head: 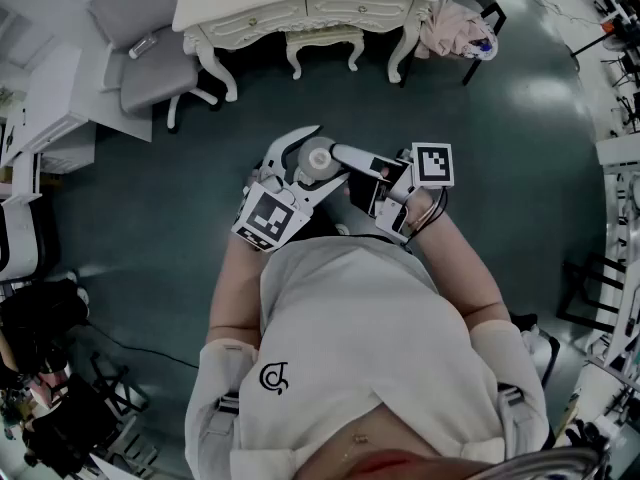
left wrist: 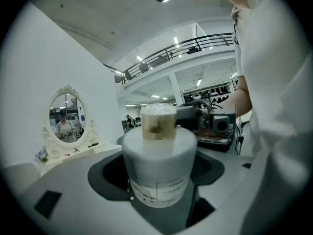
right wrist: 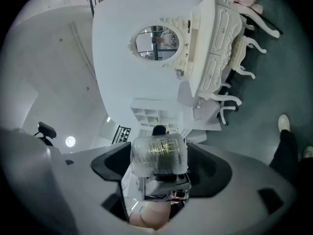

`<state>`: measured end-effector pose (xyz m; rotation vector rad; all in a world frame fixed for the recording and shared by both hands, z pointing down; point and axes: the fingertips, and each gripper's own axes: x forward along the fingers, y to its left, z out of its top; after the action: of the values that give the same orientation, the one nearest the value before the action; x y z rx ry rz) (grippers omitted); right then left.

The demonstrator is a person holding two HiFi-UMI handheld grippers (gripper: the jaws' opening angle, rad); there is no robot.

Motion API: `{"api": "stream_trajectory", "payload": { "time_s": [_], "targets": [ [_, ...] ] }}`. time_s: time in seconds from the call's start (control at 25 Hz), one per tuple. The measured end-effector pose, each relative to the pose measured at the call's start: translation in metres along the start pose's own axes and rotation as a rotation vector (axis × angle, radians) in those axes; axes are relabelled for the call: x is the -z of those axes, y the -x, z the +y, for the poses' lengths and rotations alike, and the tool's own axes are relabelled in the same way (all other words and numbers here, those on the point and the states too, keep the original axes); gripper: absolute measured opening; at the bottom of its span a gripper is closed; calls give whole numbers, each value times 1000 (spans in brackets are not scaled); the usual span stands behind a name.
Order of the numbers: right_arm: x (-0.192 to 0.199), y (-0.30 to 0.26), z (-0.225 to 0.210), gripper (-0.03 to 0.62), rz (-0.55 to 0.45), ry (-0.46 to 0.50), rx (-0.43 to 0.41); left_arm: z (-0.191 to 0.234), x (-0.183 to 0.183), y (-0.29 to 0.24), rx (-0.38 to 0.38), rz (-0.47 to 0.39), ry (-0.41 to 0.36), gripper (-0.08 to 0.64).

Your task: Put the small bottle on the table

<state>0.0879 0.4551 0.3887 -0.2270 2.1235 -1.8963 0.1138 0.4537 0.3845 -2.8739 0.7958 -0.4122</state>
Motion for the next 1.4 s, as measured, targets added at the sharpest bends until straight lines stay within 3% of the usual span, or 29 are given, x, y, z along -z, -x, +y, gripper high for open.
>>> {"api": "stream_trajectory", "payload": {
  "time_s": [0.48, 0.8, 1.08, 1.4],
  "targets": [
    [-3, -4, -10, 365, -23, -42, 21, 5, 8, -1, 44, -1, 26, 348],
    [-25, -34, -19, 365, -41, -62, 38, 41, 20, 0, 56, 5, 53, 348],
    [-81, -75, -38, 365, -52, -72, 45, 109, 38, -18, 68, 9, 55, 348],
    [-182, -136, -56, 365, -90, -62, 59, 220, 54, -56, 114, -3, 45, 348]
  ]
}}
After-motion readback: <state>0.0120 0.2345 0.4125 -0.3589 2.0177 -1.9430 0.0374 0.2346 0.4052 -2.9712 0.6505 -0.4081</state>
